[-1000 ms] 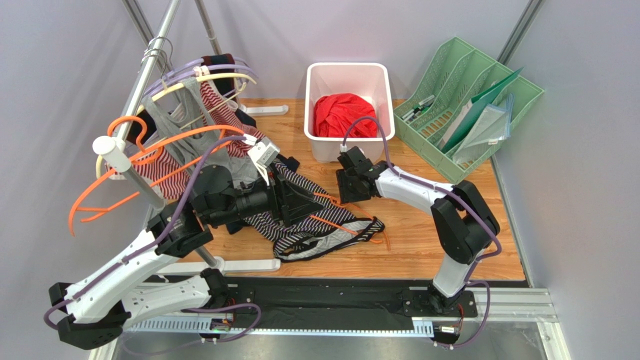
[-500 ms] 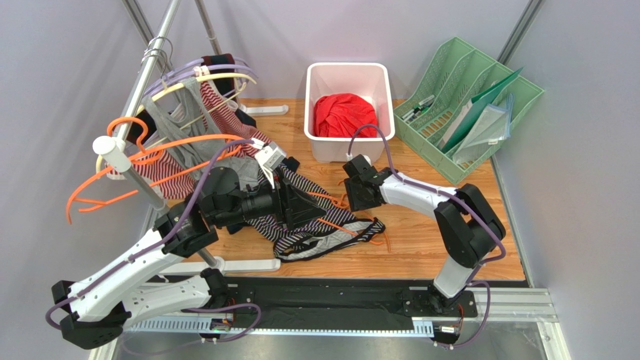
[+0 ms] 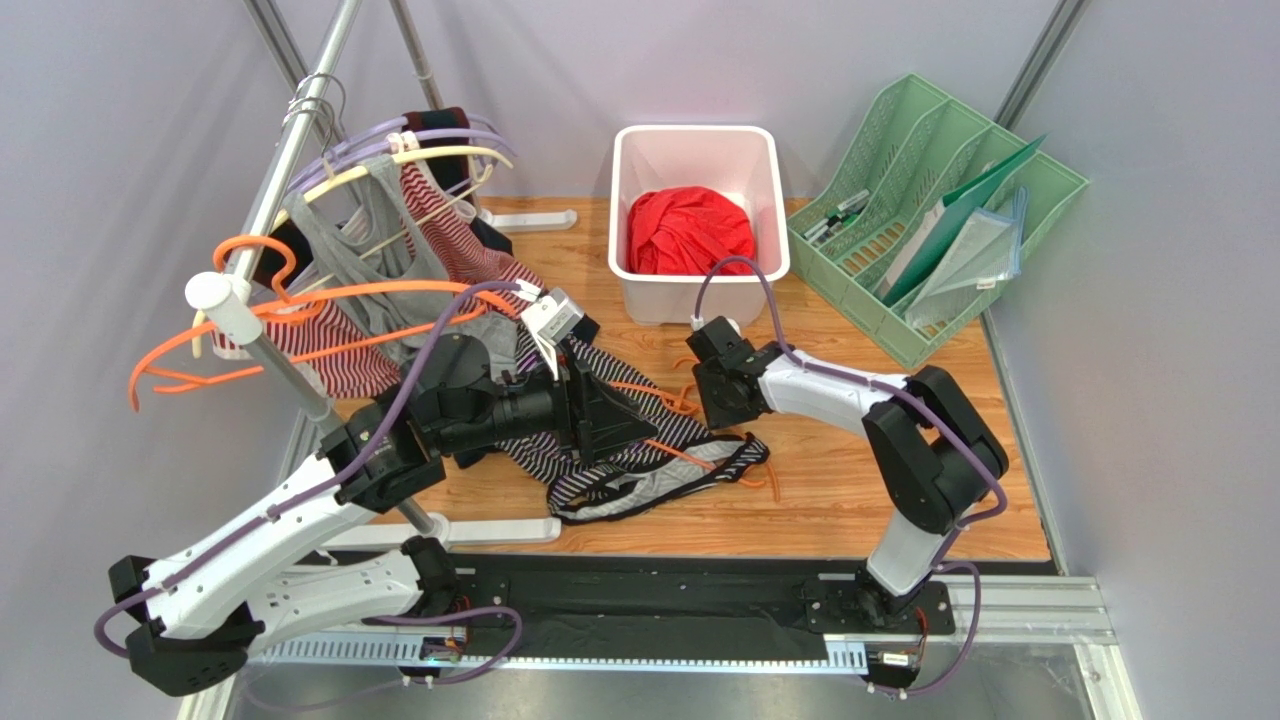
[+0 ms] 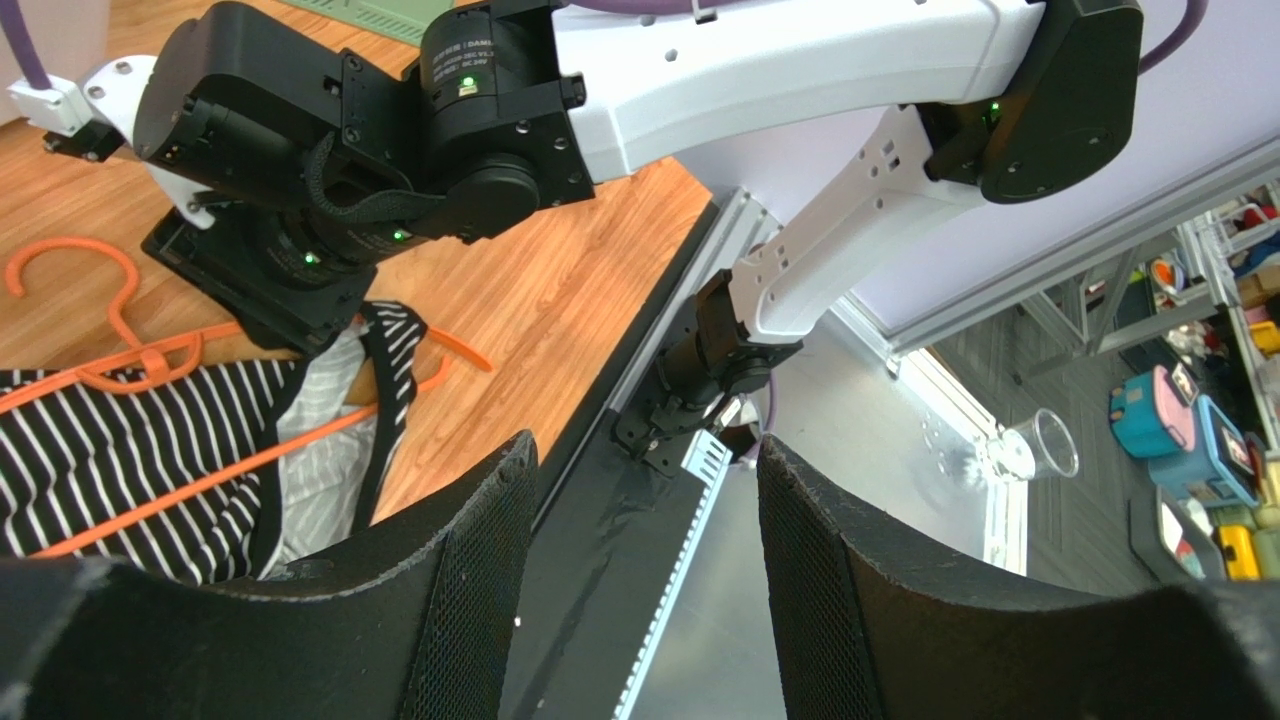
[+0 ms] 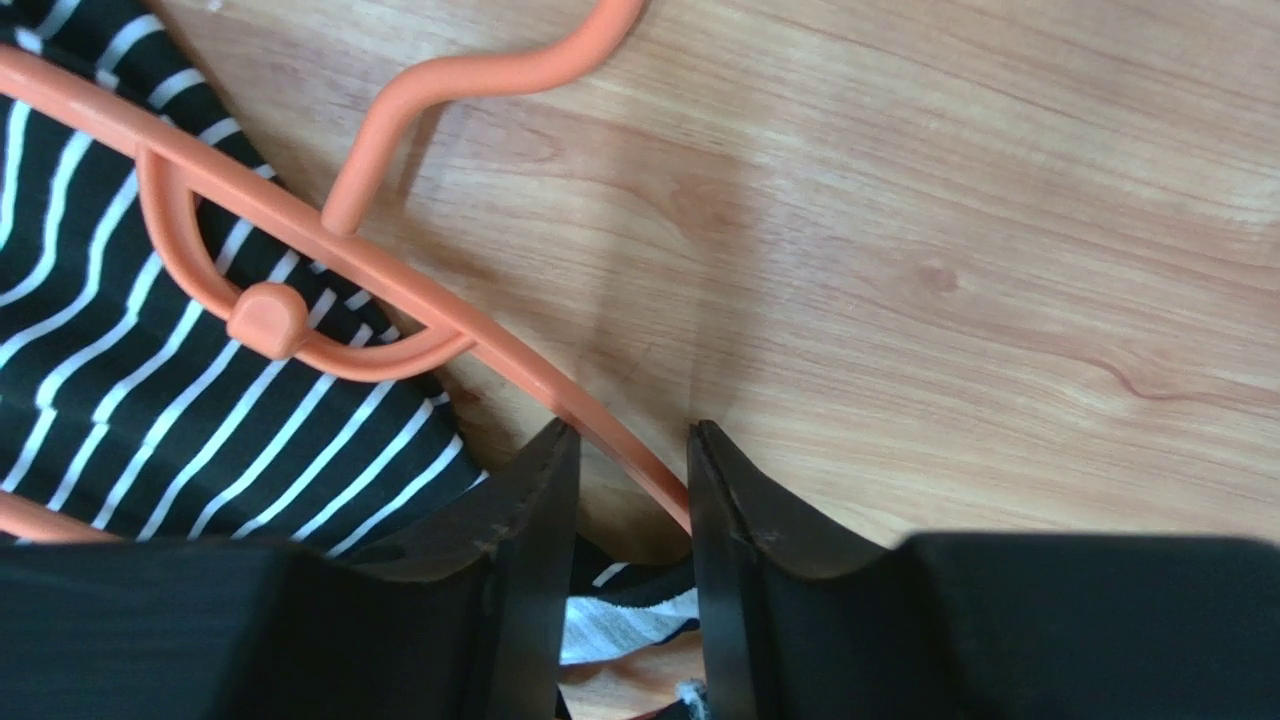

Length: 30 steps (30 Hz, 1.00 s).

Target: Remove the tank top from the hanger

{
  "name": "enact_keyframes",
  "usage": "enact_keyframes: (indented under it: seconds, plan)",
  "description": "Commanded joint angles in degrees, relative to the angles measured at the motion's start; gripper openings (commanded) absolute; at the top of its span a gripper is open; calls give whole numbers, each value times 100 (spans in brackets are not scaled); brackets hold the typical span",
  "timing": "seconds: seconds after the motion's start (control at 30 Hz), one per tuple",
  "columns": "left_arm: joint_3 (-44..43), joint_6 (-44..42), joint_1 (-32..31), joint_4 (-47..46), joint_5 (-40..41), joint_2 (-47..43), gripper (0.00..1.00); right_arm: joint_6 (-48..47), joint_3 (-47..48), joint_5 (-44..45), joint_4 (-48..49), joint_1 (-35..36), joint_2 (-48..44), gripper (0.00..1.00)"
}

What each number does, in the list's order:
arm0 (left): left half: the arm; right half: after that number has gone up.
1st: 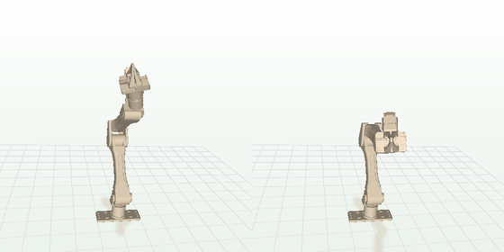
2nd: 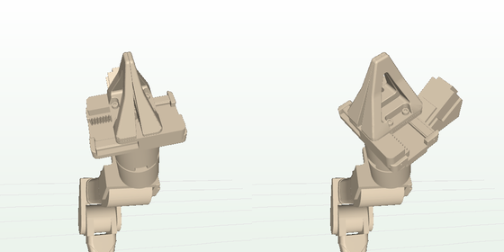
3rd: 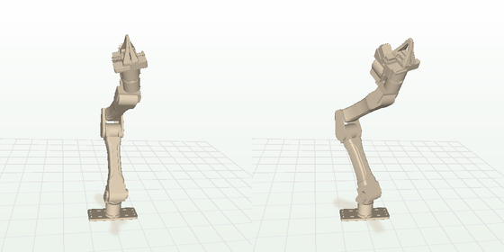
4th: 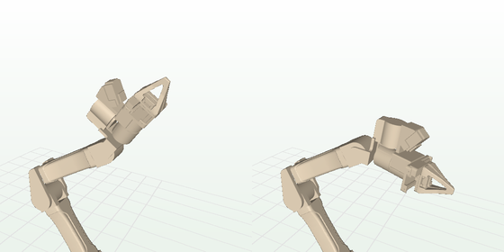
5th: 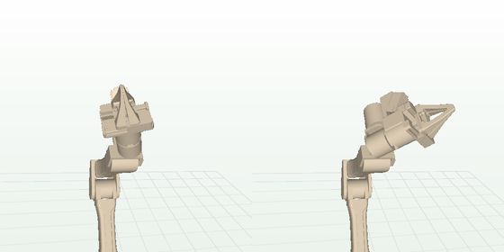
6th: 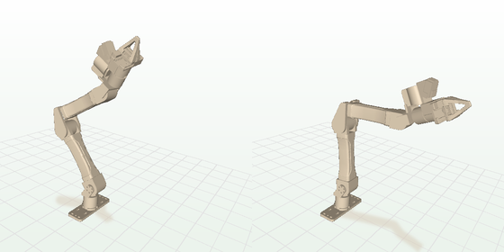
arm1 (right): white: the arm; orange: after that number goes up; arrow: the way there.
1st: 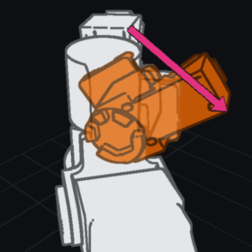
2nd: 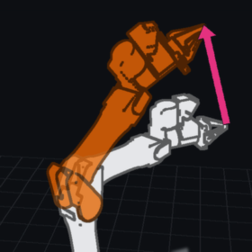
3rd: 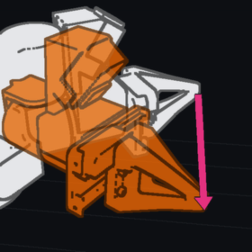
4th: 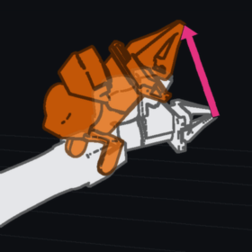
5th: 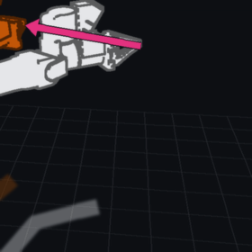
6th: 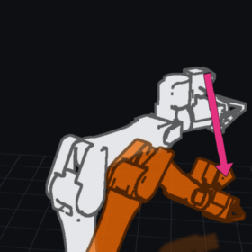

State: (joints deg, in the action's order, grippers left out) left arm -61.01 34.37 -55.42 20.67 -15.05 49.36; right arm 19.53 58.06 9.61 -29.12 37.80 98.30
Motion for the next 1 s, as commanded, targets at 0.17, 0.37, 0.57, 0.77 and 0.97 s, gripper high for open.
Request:
enact_keyframes:
  seconds: [0.17, 0.37, 0.57, 0.77, 0.97]
  plan:
    - [19, -18, -22, -186, -121, -6, 62, -309, -23, 478, -4, 86, -205, 0]
    - [-25, -18, -13, -195, -68, -6, 61, -747, 433, 1418, -750, 744, -750, 0]
    - [-60, -36, -22, -221, -51, -137, 62, -969, 1242, 2264, -2131, 1510, -943, 0]
    - [-86, 113, -13, -46, 604, -427, 62, -775, 1593, 2528, -3037, 2073, -1488, 0]
    - [81, 351, -13, -230, 2075, -797, 62, -880, 1858, 2766, -3469, 2442, -2341, 0]
